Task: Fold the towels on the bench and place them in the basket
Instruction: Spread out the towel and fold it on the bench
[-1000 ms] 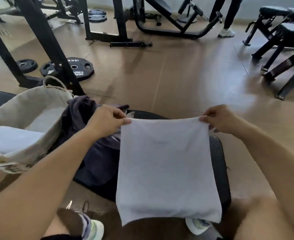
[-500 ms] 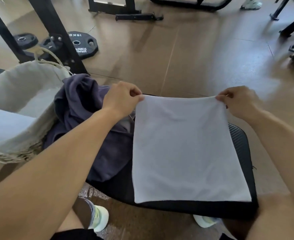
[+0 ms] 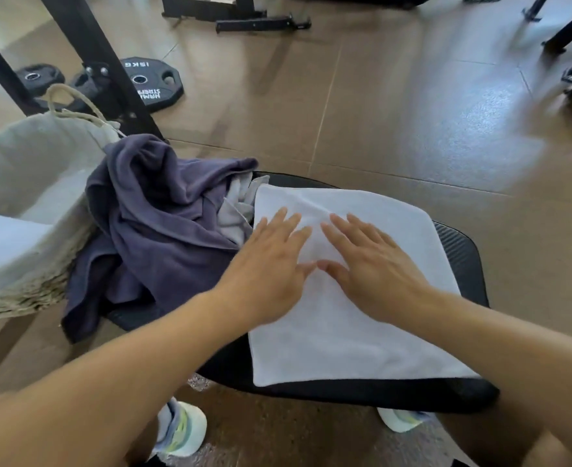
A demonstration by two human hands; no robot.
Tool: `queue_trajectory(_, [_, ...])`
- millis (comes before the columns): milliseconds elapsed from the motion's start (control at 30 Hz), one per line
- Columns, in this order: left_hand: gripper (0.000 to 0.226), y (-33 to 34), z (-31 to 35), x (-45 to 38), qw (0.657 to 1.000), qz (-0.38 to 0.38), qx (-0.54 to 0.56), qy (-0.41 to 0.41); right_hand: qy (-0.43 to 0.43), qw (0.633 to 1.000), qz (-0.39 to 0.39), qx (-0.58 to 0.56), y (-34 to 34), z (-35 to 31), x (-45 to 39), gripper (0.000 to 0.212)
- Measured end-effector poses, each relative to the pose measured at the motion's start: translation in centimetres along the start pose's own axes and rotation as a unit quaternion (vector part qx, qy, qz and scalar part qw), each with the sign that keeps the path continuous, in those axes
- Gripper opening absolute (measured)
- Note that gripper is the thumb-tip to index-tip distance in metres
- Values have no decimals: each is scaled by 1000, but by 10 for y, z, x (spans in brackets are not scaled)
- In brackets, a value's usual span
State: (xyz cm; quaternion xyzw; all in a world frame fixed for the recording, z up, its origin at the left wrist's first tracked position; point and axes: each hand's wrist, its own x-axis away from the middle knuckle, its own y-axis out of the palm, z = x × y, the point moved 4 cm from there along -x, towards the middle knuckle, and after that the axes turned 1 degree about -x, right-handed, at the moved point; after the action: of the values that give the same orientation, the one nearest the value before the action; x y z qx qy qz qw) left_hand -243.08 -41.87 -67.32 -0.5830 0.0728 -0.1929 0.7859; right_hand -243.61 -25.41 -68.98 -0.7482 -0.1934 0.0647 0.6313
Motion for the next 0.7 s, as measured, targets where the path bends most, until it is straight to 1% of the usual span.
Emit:
queue_trajectory(67, [73,15,0,5,998,-40,-46,-10,23,1000,-8,11,12,18,0,86])
queue_trajectory(133, [80,25,-3,1,996,-57,-58,-20,32,999,-13,-2,18,38,-1,88])
queue_trajectory(233, [82,35,-5,-6,995,-57,-82,-18,21,1000,-2,-15,17,55,0,93])
queue_trajectory(367, [85,43,-6,-11,995,-58,-85,-19,21,1000,-9,-16,16,60,0,96])
queue_trajectory(467, [88,47,-5,-14,994,-50,-95,-19,12,1000,-15,-12,19,62,-4,103])
queue_trajectory(600, [85,48,-5,-14,994,-54,-95,-19,19,1000,-25,-2,18,60,-5,106])
queue_trajectory(667, [77,44,-5,-15,995,-56,-80,-13,28,1000,-6,3,15,47,-1,101])
queue_trajectory(700, [71,40,-6,-15,996,-56,-72,-8,27,999,22,-2,12,36,3,97])
